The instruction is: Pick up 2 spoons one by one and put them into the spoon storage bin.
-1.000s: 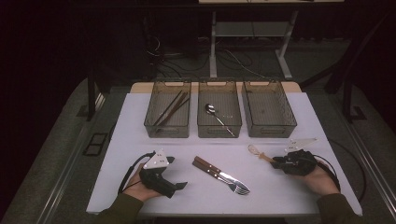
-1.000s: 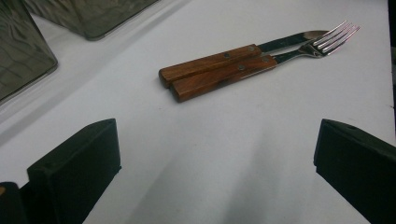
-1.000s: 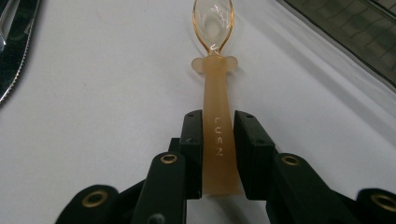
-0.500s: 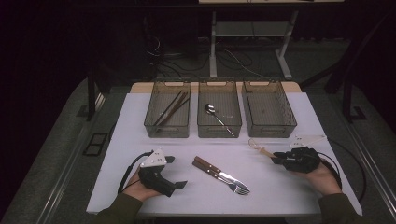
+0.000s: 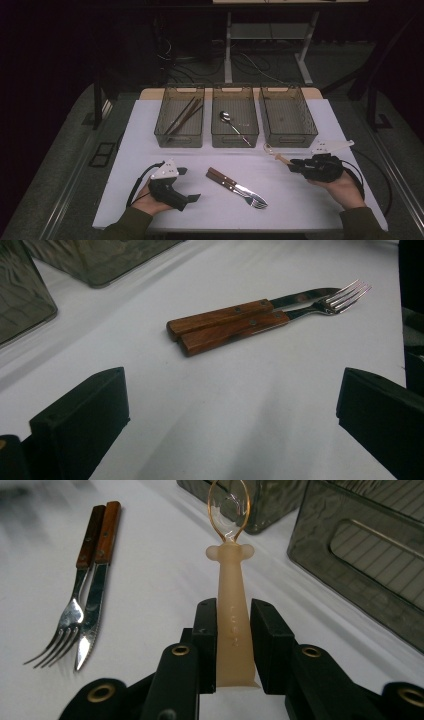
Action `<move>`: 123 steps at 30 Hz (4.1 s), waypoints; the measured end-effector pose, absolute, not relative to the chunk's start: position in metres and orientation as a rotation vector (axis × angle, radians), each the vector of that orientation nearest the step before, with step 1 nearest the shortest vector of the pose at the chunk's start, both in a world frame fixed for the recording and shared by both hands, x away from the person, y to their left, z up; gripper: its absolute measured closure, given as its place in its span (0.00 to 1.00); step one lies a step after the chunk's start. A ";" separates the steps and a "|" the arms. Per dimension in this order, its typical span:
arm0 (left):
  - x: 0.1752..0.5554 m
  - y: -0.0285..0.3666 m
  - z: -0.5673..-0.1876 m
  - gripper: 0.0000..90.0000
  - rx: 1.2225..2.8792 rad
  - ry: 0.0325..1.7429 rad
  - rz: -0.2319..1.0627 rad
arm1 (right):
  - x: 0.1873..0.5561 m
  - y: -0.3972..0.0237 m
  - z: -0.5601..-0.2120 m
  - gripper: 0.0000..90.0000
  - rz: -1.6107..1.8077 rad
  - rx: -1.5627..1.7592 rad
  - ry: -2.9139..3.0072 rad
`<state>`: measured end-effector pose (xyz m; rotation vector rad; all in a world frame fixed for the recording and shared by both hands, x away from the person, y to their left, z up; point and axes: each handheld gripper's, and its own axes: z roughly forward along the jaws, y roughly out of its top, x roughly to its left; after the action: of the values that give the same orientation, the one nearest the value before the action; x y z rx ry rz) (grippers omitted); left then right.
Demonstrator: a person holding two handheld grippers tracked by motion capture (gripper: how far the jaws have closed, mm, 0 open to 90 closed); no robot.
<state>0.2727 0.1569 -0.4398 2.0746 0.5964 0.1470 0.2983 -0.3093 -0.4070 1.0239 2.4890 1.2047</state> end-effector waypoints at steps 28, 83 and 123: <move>0.273 0.157 -0.441 0.00 2.062 0.610 0.143 | 0.326 -0.276 -0.387 0.82 1.304 1.016 2.440; 0.272 0.157 -0.439 0.00 2.050 0.601 0.147 | 0.429 -0.189 -0.386 0.81 1.208 1.121 2.425; 0.274 0.159 -0.441 0.00 2.055 0.616 0.146 | 0.366 -0.224 -0.372 0.51 1.323 1.034 2.410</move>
<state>0.2737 0.1587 -0.4405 2.0548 0.6156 0.1459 0.3662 -0.2240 -0.3719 1.0336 2.4095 1.3232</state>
